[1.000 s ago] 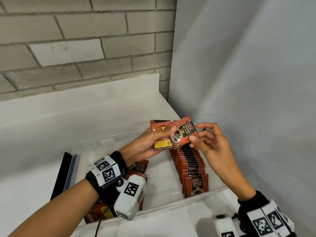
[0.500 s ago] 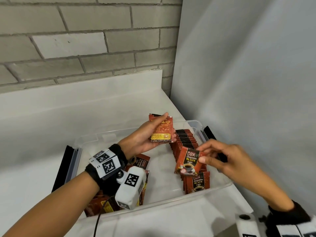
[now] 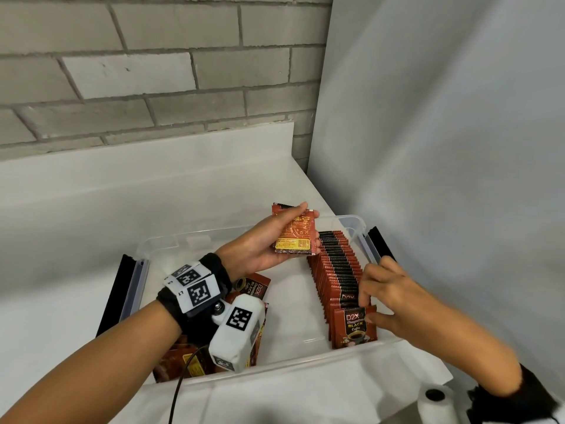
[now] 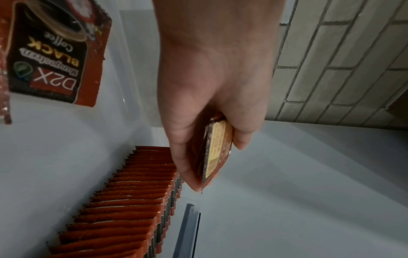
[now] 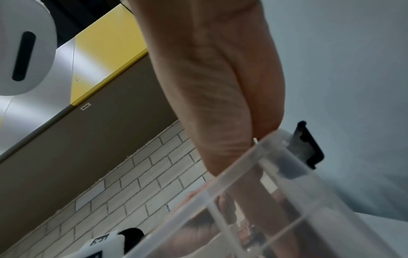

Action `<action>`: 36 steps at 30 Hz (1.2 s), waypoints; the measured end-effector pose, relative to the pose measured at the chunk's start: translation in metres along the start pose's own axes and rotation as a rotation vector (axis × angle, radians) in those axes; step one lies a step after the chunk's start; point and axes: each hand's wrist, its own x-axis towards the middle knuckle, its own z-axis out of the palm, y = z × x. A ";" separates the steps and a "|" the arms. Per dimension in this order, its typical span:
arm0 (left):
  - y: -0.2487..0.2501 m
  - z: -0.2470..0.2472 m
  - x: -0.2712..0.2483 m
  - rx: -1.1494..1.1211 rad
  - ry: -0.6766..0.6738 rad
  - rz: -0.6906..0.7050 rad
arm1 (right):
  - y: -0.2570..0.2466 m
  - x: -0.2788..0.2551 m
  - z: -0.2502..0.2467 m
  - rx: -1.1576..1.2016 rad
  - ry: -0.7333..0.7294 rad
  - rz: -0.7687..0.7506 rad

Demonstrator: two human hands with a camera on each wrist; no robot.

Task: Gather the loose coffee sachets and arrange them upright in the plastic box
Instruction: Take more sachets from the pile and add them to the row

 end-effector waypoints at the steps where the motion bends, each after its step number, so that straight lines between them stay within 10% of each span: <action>1: 0.001 0.000 0.000 0.008 -0.012 -0.001 | 0.000 0.001 0.000 0.000 -0.007 -0.004; 20: 0.016 -0.004 0.017 -0.012 -0.129 0.066 | -0.003 0.007 -0.018 0.103 -0.173 0.090; 27: 0.018 0.000 0.017 -0.049 -0.128 0.025 | -0.023 0.039 -0.018 0.502 0.352 0.248; 36: 0.012 0.006 0.018 -0.037 -0.114 0.093 | -0.026 0.063 0.002 0.789 0.539 0.366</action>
